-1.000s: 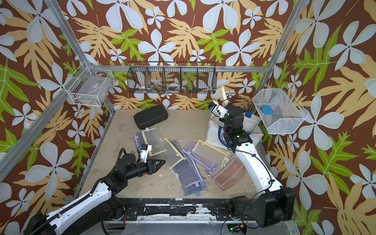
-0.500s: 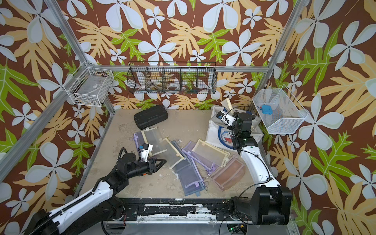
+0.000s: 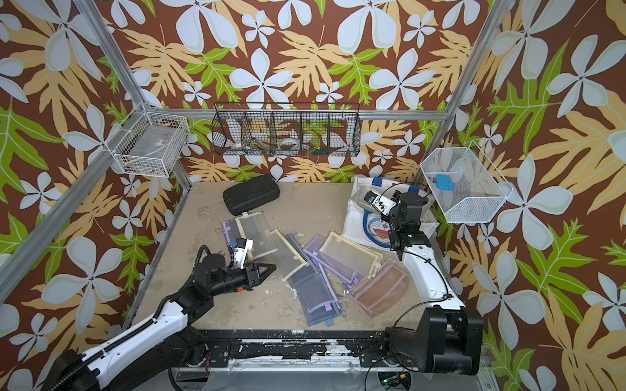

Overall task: Put the pencil pouch into the canvas bag
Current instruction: Place the pencil case in the canvas bag.

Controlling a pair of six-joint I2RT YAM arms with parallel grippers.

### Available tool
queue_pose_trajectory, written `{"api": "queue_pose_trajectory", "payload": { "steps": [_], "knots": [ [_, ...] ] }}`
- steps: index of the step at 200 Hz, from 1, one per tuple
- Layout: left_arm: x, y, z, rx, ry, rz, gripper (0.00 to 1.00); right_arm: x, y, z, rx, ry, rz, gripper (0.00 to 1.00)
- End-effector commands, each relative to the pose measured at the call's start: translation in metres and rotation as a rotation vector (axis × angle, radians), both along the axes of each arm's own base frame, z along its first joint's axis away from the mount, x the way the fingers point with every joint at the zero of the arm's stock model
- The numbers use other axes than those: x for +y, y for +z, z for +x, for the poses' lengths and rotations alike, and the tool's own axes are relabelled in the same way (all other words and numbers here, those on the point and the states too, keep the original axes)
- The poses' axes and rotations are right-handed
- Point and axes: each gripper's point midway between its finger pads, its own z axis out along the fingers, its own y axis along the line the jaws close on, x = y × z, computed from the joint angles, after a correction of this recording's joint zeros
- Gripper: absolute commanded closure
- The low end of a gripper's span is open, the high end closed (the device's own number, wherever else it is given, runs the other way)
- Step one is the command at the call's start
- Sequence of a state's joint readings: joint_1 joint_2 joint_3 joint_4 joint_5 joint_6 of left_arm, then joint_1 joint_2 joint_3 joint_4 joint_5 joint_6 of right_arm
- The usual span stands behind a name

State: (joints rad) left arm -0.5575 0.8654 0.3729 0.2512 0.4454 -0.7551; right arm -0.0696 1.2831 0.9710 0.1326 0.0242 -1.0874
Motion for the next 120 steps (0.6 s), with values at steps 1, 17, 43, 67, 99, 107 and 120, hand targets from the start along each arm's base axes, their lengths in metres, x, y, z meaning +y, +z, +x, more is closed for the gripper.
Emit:
{"api": "queue_pose_trajectory", "payload": {
  "steps": [1, 17, 43, 67, 99, 107, 120],
  "knots": [
    [0.000, 0.010, 0.005, -0.028, 0.007, -0.020, 0.58, 0.007, 0.027, -0.001, -0.073, 0.020, 0.067, 0.00],
    [0.001, 0.012, 0.009, -0.030, 0.019, -0.007, 0.57, 0.012, 0.051, -0.007, -0.130, 0.035, 0.140, 0.00],
    [0.003, 0.016, 0.019, -0.037, 0.042, 0.047, 0.54, 0.030, 0.102, -0.029, -0.251, 0.071, 0.327, 0.00],
    [0.010, 0.015, 0.034, -0.031, 0.088, 0.140, 0.51, 0.060, 0.135, -0.050, -0.279, 0.056, 0.521, 0.00],
    [0.044, 0.000, 0.066, 0.035, 0.208, 0.239, 0.50, 0.116, 0.133, -0.082, -0.191, 0.118, 0.812, 0.00],
    [0.057, -0.005, 0.076, 0.063, 0.249, 0.249, 0.49, 0.125, 0.129, -0.088, -0.190, 0.098, 0.891, 0.00],
    [0.080, -0.016, 0.088, 0.107, 0.319, 0.267, 0.49, 0.130, 0.117, -0.094, -0.189, 0.012, 1.041, 0.00]
  ]
}}
